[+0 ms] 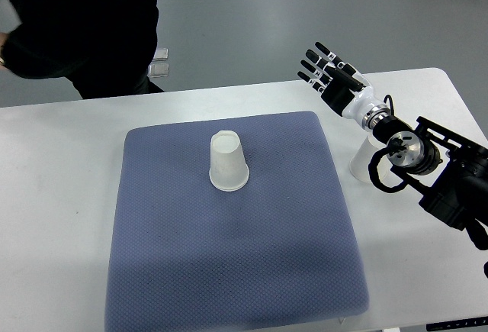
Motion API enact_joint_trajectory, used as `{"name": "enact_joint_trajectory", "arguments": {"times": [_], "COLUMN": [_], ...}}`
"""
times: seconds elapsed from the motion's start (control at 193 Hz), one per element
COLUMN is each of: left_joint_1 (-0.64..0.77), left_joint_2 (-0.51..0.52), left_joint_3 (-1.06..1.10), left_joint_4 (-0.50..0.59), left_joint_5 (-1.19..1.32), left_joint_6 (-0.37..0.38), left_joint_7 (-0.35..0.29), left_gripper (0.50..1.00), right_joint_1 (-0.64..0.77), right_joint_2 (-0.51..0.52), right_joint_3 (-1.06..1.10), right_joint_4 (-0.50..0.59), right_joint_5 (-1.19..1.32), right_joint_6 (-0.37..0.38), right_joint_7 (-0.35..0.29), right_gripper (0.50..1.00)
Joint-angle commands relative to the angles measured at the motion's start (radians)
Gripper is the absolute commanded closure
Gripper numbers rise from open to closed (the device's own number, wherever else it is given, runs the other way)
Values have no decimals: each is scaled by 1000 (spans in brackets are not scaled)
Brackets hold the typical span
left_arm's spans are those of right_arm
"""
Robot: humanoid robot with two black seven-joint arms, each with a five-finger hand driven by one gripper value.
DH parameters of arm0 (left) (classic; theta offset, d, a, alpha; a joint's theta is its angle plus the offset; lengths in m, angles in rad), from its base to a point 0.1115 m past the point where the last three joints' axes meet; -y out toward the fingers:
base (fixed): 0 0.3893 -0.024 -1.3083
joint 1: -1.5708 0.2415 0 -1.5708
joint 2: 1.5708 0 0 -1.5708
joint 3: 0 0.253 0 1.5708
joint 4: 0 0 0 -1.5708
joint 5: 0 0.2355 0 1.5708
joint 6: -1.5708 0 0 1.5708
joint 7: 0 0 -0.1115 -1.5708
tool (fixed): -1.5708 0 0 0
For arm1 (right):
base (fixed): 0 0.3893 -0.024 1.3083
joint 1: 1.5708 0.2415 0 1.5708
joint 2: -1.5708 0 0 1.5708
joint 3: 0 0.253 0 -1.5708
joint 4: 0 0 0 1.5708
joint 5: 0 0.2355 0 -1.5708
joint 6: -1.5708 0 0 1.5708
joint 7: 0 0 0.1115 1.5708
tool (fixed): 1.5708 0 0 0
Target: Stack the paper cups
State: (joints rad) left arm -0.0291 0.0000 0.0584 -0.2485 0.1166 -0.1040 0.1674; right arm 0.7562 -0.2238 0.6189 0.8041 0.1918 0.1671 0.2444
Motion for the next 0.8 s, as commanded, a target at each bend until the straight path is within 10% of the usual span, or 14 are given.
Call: {"name": "enact_joint_trajectory", "arguments": {"times": [0.0, 0.796], "left_joint_1": [0, -2], "left_joint_2": [0, 0], "left_joint_3": [1, 0], "left_joint_4": [0, -9], "left_joint_5": [0, 0], "left_joint_6": [0, 0], "left_joint_7": [0, -16], "left_gripper": [500, 500], "right_joint_1": [0, 187], "right_joint_2": [0, -177], "right_joint_3": [1, -199], "right_joint_4": [0, 4], "right_joint_5": [0, -330], "right_joint_6": [0, 94], "right_joint_7": [-1, -79], "right_gripper": [576, 576]}}
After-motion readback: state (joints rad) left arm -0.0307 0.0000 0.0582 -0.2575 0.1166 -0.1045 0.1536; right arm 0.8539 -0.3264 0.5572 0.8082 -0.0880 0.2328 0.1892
